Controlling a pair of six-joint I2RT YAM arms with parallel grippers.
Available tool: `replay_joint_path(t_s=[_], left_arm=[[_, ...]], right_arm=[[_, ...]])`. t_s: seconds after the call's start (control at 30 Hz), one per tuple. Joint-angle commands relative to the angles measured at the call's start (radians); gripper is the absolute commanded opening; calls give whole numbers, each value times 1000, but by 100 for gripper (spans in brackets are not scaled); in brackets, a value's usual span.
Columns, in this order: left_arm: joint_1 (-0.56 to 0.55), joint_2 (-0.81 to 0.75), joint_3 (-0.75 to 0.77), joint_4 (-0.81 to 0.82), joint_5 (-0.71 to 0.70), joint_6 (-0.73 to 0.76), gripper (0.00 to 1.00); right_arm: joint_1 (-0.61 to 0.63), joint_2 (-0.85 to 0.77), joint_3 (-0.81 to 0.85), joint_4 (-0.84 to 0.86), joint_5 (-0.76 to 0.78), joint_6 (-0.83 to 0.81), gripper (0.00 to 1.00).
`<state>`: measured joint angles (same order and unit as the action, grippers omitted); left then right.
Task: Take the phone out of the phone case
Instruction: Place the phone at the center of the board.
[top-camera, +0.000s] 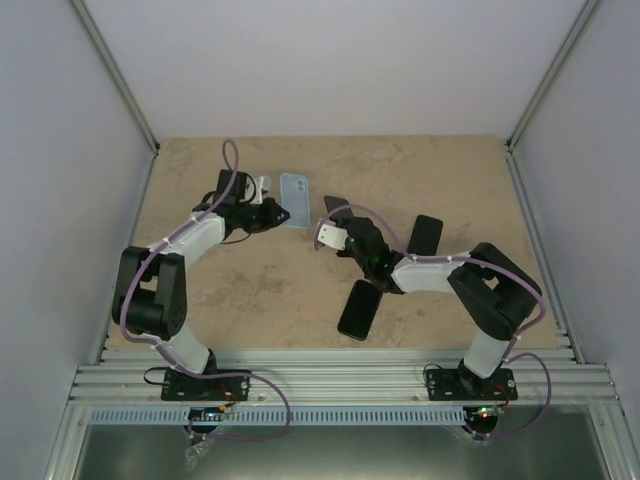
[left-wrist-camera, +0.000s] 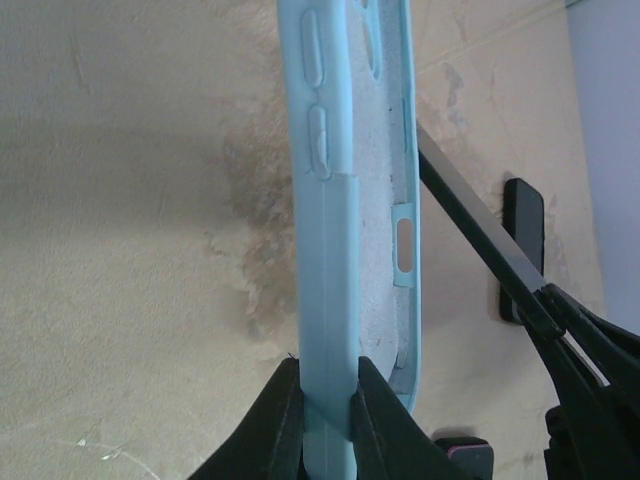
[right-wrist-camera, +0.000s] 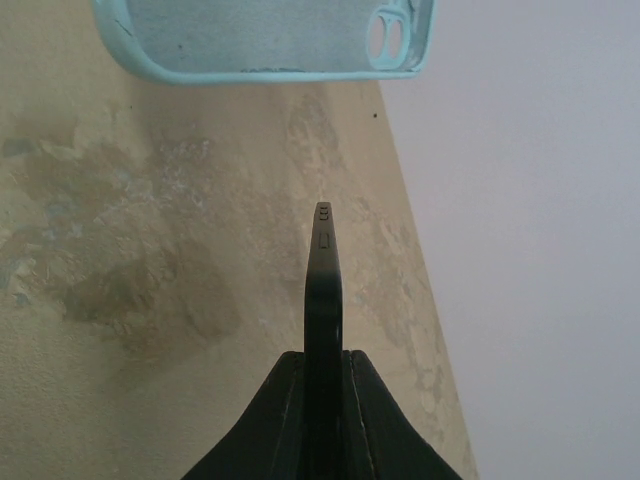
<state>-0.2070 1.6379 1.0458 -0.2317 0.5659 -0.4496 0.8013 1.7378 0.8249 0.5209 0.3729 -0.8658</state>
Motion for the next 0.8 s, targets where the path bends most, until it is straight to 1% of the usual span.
replay_joint_path(t_s=[0.0,0.27,0.47,0.6,0.77], left_arm=[[1,23,-18,44,21,0,0],[1,33,-21,55,49,-24,0],[1,44,-28,65,34,-29,0],[1,55,-22,65,35,-33,0],[1,66,-21,68,32,-33,0]], right_arm=[[13,46,-17,212,66,-45,1],[35,122,-65,314,98,-78,1],[44,162,-92,368,115,-85,8],[54,177,-107,375,112,-88,14],[63,190,-116,368,108,-86,18]])
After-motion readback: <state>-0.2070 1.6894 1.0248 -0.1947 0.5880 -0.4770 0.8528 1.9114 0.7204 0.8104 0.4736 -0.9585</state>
